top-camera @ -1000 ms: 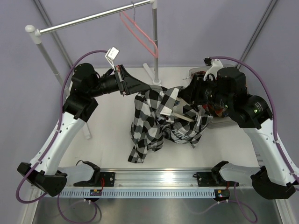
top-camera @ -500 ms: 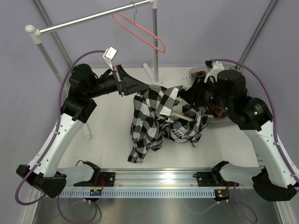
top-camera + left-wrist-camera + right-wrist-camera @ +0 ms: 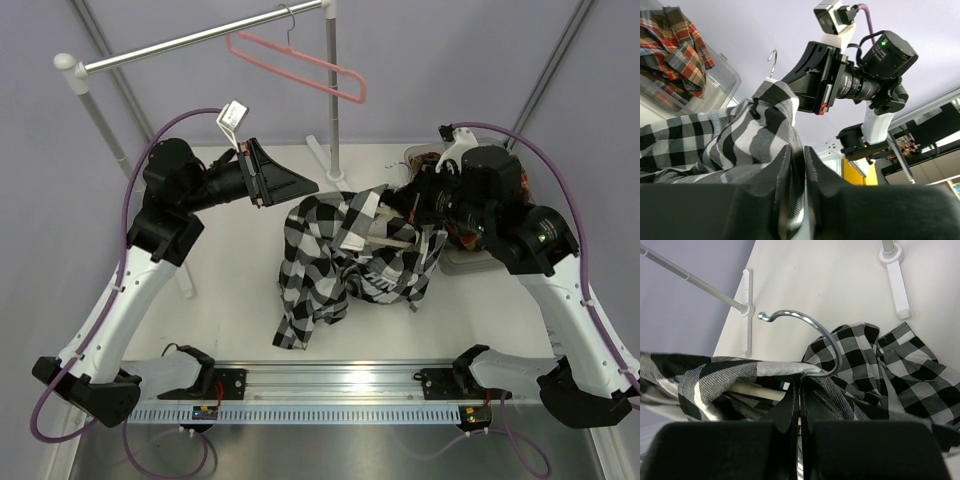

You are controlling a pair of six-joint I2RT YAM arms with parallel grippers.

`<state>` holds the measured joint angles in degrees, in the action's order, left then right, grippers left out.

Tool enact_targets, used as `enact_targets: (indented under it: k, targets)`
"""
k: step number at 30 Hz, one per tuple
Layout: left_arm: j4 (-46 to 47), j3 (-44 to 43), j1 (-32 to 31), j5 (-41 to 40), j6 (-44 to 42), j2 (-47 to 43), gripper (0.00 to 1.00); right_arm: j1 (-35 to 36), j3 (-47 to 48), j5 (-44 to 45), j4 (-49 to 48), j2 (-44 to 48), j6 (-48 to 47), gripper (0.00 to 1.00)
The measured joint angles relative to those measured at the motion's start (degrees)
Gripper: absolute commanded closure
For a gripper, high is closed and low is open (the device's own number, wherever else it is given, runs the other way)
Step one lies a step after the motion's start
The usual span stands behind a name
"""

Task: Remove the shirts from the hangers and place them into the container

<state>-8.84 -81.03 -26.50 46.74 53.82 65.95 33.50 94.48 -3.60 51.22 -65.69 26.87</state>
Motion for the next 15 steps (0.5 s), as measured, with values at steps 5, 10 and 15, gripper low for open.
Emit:
enact_targets:
  k: [5,10,15]
  targets:
    - [-0.66,-0.87,0.00,0.09,-0.26,-0.66,0.38,0.07,0.48,1.09,1.79,-0.90,-0.50,1.00]
    - [-5.29,-1.70,0.00,0.04,-2.99,-3.41,0.31,0.11,2.16,2.89,3.52,-1.14,-1.01,1.00]
    - [-9.35,-1.70,-0.04,0.04,-5.20,-6.01,0.30,0.11,5.68,4.37,5.66,-1.77,-1.57,1.00]
